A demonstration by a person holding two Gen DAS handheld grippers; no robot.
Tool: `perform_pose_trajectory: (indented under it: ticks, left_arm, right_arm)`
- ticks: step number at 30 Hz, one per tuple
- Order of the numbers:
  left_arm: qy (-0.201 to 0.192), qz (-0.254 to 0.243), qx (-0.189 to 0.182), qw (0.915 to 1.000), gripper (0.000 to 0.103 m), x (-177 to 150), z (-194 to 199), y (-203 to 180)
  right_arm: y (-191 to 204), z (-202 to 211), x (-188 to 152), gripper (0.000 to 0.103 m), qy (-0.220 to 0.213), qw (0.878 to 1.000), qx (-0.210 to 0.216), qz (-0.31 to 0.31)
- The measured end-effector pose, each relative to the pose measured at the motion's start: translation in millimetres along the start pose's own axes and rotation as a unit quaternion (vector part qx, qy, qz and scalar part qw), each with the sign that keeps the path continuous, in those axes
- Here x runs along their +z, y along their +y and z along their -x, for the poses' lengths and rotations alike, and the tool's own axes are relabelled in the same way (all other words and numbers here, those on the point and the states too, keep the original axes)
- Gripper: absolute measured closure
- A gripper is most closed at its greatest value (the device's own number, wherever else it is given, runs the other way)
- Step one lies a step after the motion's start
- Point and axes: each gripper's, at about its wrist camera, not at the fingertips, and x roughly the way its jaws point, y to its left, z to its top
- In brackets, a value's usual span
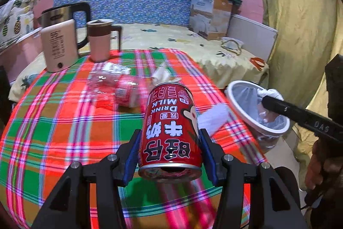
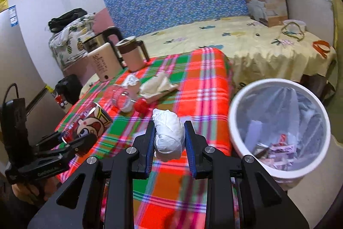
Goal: Collect trash
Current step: 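Carry the can and tissue ball over the bin and open both tools to drop them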
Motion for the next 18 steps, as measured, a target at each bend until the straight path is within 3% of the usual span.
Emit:
perform_pose_trajectory:
  ticks: [18]
  left_arm:
    - [0.021, -0.070, -0.094, 0.9929, 0.049, 24, -60, -110]
  right_arm:
    - [-93, 30, -11, 0.074, -0.010, 0.992, -0.096, -0.078]
